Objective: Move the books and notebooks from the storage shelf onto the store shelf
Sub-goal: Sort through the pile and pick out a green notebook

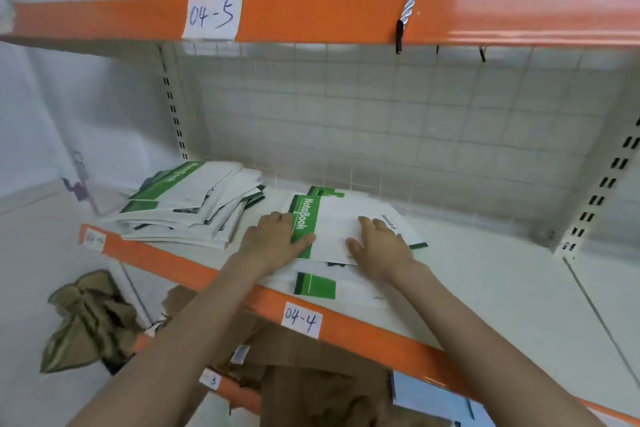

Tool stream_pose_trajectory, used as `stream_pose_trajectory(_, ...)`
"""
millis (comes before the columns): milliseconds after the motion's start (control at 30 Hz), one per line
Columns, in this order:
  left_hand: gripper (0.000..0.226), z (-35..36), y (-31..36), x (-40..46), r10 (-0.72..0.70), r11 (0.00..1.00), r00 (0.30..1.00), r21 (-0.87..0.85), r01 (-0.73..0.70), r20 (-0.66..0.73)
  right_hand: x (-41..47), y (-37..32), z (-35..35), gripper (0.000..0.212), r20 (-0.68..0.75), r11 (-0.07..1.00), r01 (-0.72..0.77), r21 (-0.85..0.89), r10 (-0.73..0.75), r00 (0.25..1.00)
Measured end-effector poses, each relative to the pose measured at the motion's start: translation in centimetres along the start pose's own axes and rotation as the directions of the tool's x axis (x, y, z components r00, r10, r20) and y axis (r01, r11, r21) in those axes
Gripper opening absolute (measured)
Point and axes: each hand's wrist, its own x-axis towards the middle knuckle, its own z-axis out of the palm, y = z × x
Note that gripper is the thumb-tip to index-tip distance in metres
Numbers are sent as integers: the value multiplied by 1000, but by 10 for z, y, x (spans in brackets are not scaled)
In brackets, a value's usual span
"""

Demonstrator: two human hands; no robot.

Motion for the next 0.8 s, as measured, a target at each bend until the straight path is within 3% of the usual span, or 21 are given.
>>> stream_pose_trajectory(100, 77, 8, -2, 16, -37, 998, 999, -50, 39, 38, -2, -3, 10, 52, -8, 995, -91, 32, 92, 996)
stream_pose_trajectory(333, 59, 16, -5, 38, -111, 949, 994, -297, 106, 0, 5, -5, 24, 47, -157, 968, -180, 175, 208, 965)
stream_pose_trajectory(433, 61, 14, -8, 42, -103, 945, 994, -315, 91, -22, 12, -1, 26, 43, -194, 960, -194, 201, 233, 953)
stream_pose_trajectory(600, 42, 11, 1, 36, 37, 854, 979, -502, -134, -198, 22, 0, 26, 23, -182, 918, -171, 359, 248, 952)
stream_pose_trajectory(700, 23, 6, 7, 31, 15, 662, 967, -723, -201, -255, 20, -1, 21, 38, -327, 828, -71, 556, 296, 897)
stream_pose_trajectory(733, 19, 5, 10, 30, -19, 554, 975, -814, -174, -221, 18, -2, 18, 38, -348, 748, -18, 664, 330, 877)
stream_pose_trajectory(800, 15, 1, 15, 28, -55, 281, 995, -957, -70, -89, 16, -5, 10, 28, -231, 449, 46, 892, 368, 901)
